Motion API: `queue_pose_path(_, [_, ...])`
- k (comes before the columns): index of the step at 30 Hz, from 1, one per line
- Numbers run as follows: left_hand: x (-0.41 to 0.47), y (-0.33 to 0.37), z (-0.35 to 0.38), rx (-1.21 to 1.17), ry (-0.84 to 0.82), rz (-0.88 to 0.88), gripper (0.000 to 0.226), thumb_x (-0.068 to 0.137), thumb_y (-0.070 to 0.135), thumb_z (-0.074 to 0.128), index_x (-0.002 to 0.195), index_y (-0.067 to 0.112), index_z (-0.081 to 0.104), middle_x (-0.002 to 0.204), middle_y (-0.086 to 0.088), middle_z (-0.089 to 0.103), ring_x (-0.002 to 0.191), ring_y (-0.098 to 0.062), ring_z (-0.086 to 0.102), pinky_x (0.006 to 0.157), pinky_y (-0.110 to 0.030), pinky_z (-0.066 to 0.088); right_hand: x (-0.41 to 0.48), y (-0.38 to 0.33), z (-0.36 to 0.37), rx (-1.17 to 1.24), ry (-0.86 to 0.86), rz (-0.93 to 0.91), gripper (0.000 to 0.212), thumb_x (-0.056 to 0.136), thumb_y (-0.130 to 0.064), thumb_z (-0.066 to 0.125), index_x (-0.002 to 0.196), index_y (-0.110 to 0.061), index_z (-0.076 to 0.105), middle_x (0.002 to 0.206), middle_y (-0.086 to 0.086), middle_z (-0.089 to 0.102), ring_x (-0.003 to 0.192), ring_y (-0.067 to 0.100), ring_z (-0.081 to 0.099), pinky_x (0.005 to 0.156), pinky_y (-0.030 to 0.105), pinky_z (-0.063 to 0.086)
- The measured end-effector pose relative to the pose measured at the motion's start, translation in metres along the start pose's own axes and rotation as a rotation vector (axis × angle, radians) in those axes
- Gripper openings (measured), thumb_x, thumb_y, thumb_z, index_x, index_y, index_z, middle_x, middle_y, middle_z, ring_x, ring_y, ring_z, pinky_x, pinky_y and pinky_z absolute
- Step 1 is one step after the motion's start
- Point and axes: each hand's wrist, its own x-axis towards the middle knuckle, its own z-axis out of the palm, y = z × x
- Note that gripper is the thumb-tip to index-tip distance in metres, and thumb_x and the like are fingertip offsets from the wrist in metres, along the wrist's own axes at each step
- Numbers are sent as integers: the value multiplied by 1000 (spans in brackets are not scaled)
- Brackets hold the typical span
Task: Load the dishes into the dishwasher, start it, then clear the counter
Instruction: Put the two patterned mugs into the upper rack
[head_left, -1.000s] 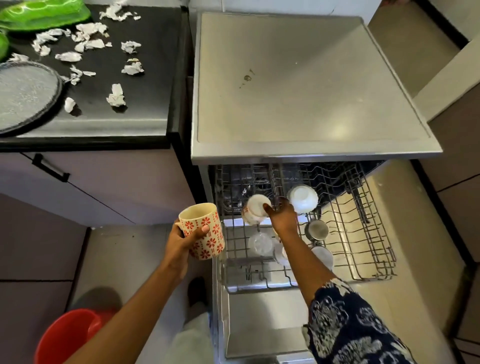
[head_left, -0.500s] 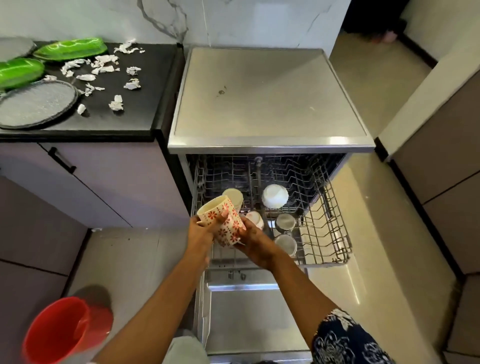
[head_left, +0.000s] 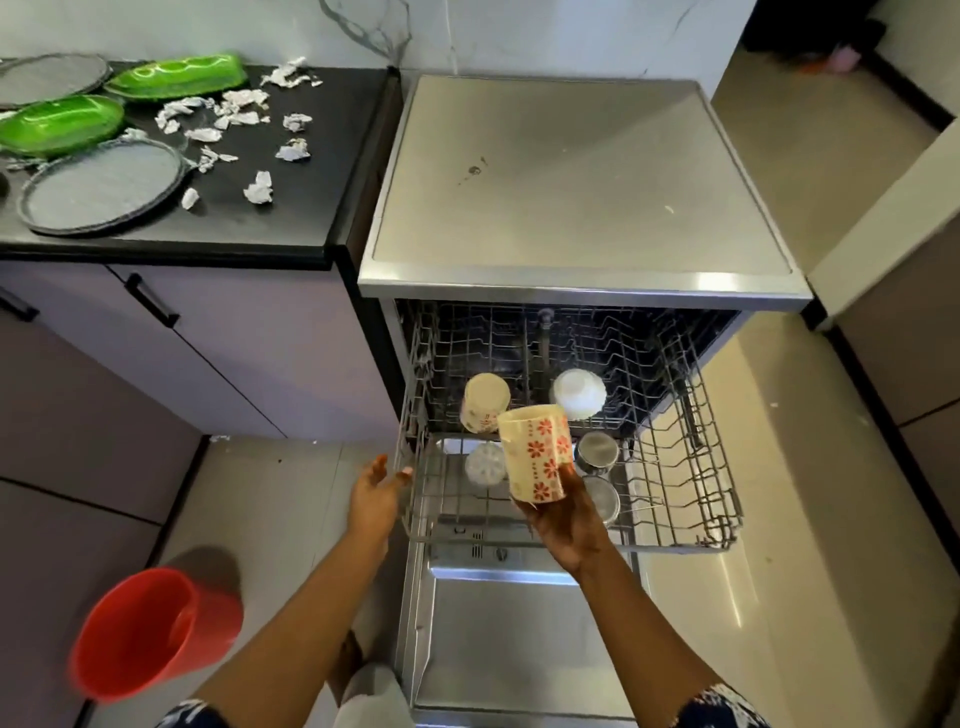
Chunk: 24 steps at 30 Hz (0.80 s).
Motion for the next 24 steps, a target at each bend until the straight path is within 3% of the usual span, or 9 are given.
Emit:
queue_pose_path(3, [22,-12,2,95,-99,-14,58,90,8,60,143,15,35,139,-10,47,123,-31,50,99,-41,40,7,2,-25,37,25,10,103,33,-37,95,123,-9,53,111,16,64,104,33,57,77,40,56])
queue_pose_path(7, [34,-18,5,189,-124,36,54,91,-11,45,138,16,41,117,-14,58,102,-27,57,88,-39,46,16,5,-46,39,30,18,86,31,-39,95,108,-13,65,107,15,68,99,32,64,79,42,55])
queue_pose_path(12, [44,-34,-10,398,-196,170,59,94,-6,42,145,22,32,116,-3,56,98,-18,59,83,-26,50,21,9,-53,-31,72,44,93,31,-40,95,113,-15,58,105,13,69,101,31,60,74,39,56])
queue_pose_path(15, [45,-41,-13,387,-233,146,63,93,-8,43,145,25,31,117,8,51,107,-19,56,94,-33,47,18,9,-57,-51,76,52,94,31,-43,94,113,-15,58,103,13,69,99,31,58,73,39,56])
queue_pose_path(20, [33,-45,-10,310,-252,134,64,91,-12,43,145,20,32,119,9,49,118,-21,51,104,-40,42,3,7,-63,-25,72,53,95,32,-41,94,115,-14,56,102,15,69,100,33,58,75,41,56])
queue_pose_path(22, [36,-45,-12,307,-251,123,66,90,-14,42,145,22,33,114,12,52,111,-17,55,97,-36,47,0,10,-64,-4,81,54,97,33,-39,95,117,-13,55,105,16,68,103,34,57,76,43,56])
queue_pose_path(24, [38,-45,-14,303,-249,106,66,91,-15,42,145,23,33,106,15,53,95,-6,57,78,-24,51,1,12,-64,-8,96,71,99,34,-38,95,119,-12,54,107,17,67,105,34,57,79,44,55])
